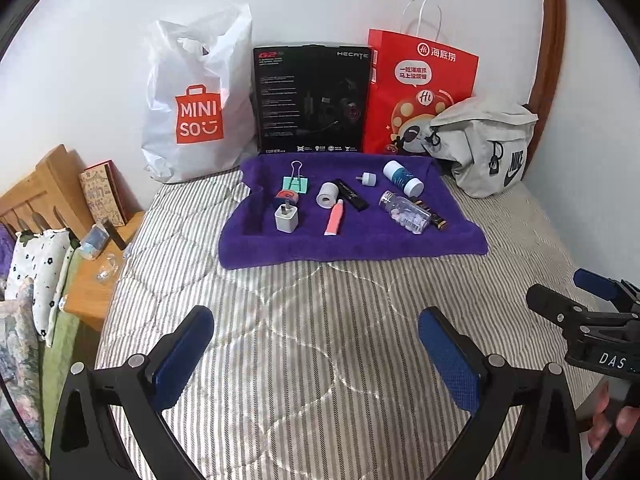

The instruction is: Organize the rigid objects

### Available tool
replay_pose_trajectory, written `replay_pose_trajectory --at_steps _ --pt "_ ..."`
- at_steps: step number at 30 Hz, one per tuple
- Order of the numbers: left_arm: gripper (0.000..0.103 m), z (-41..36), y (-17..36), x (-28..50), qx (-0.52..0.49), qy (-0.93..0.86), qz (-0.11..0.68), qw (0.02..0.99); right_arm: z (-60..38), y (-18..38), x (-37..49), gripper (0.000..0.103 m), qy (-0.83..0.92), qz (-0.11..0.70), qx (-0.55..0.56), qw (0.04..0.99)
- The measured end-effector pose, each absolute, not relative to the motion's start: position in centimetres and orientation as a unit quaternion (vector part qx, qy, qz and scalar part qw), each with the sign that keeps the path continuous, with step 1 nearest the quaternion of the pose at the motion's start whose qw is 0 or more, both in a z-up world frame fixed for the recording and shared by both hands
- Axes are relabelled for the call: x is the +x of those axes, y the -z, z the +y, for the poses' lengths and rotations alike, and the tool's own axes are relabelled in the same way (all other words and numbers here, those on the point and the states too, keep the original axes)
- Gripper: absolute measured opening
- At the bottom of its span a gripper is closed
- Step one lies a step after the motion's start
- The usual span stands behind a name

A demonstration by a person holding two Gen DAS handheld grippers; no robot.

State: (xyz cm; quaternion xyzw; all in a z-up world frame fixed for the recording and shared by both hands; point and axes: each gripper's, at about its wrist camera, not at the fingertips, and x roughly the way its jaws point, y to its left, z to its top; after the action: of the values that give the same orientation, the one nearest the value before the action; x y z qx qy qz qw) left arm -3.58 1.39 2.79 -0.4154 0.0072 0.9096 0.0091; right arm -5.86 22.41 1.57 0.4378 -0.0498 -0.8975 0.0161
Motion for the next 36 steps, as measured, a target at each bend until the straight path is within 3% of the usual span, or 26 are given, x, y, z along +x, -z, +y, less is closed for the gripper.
replay_pose_trajectory --at_steps 36 --pt "0.103 0.1 -1.9 -3.9 -0.43 -0.903 -0.008 0.013 21.6 -1.8 -5.5 0.103 0.899 -0.029 0.436 0.011"
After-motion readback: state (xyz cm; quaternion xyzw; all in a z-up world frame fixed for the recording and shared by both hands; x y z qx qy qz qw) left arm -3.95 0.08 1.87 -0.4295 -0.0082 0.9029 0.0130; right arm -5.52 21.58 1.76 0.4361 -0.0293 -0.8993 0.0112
